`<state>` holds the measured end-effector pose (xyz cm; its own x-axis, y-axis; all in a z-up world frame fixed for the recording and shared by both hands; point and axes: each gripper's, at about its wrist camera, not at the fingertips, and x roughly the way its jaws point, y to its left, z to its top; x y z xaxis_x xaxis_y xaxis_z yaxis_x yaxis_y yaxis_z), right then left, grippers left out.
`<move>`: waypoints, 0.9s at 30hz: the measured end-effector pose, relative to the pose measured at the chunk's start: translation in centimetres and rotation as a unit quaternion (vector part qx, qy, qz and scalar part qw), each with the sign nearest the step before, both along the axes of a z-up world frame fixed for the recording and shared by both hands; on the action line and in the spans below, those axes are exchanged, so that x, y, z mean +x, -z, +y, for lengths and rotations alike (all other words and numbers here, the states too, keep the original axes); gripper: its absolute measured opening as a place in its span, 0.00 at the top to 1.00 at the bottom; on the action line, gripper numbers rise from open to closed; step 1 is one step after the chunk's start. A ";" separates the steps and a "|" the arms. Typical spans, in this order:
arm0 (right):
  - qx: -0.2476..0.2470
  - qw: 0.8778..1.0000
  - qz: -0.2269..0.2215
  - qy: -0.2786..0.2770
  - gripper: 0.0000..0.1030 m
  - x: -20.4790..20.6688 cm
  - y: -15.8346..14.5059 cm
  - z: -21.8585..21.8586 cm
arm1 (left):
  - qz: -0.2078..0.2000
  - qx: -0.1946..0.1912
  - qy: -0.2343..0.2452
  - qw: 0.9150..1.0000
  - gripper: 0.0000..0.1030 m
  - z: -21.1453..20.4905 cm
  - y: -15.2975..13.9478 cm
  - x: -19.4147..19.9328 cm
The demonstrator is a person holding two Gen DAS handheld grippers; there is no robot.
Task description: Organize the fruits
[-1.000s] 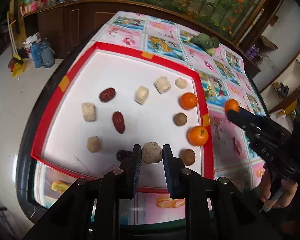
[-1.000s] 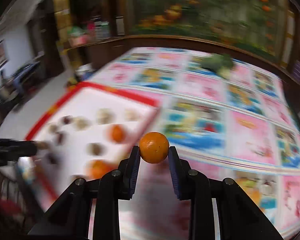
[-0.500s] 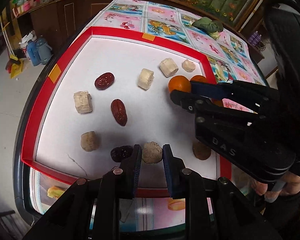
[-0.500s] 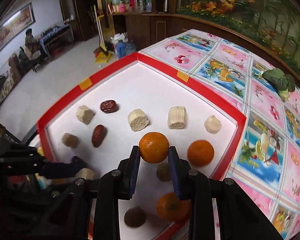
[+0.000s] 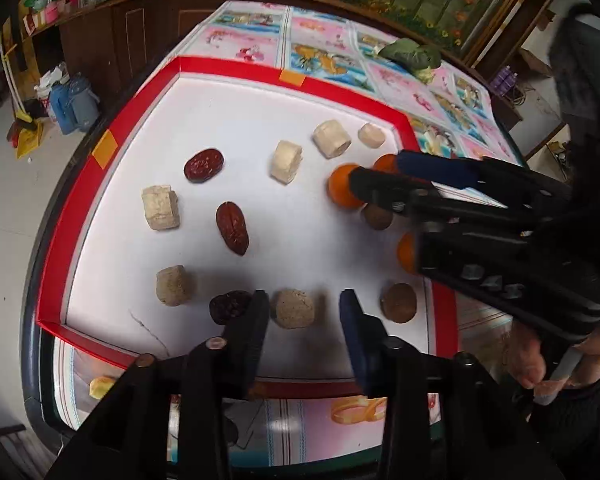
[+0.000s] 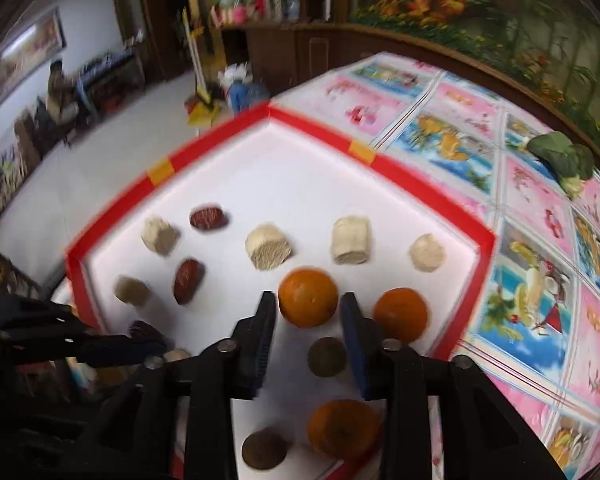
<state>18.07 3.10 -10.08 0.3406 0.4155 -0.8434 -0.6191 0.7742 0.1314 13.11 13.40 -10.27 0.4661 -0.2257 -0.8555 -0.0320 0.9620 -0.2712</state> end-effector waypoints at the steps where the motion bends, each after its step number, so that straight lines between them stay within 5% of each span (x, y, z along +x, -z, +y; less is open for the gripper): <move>1: 0.014 1.000 -0.007 0.012 0.50 -0.3 -1.0 -1.0 | -0.005 0.004 0.001 1.000 0.62 -0.1 -0.2 -0.3; 5: 0.039 0.998 -0.019 0.055 0.45 -1.7 -3.5 -4.5 | -0.023 0.007 0.002 1.000 0.57 -0.5 -1.2 -1.2; 10: 0.009 0.992 -0.038 0.124 0.26 -4.6 -4.3 -8.6 | -0.046 0.043 0.007 0.998 0.42 -2.1 -2.1 -2.8; 16: -0.005 0.988 0.002 0.152 0.26 -6.6 -2.2 -11.6 | -0.079 0.085 0.004 0.993 0.19 -4.4 -3.5 -4.8; 21: -0.004 0.989 0.013 0.147 0.26 -7.8 -1.5 -12.0 | -0.085 0.097 -0.007 0.992 0.12 -5.4 -4.2 -5.7; 27: -0.032 0.991 -0.026 0.126 0.22 -9.7 -2.5 -10.7 | -0.081 0.122 -0.015 0.989 0.09 -5.8 -4.5 -6.0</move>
<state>8.40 -7.56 -7.57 0.4705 0.2589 -0.8436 -0.4099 0.9107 0.0509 7.06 7.56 -5.81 0.6041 -0.0049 -0.7969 -0.0373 0.9987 -0.0344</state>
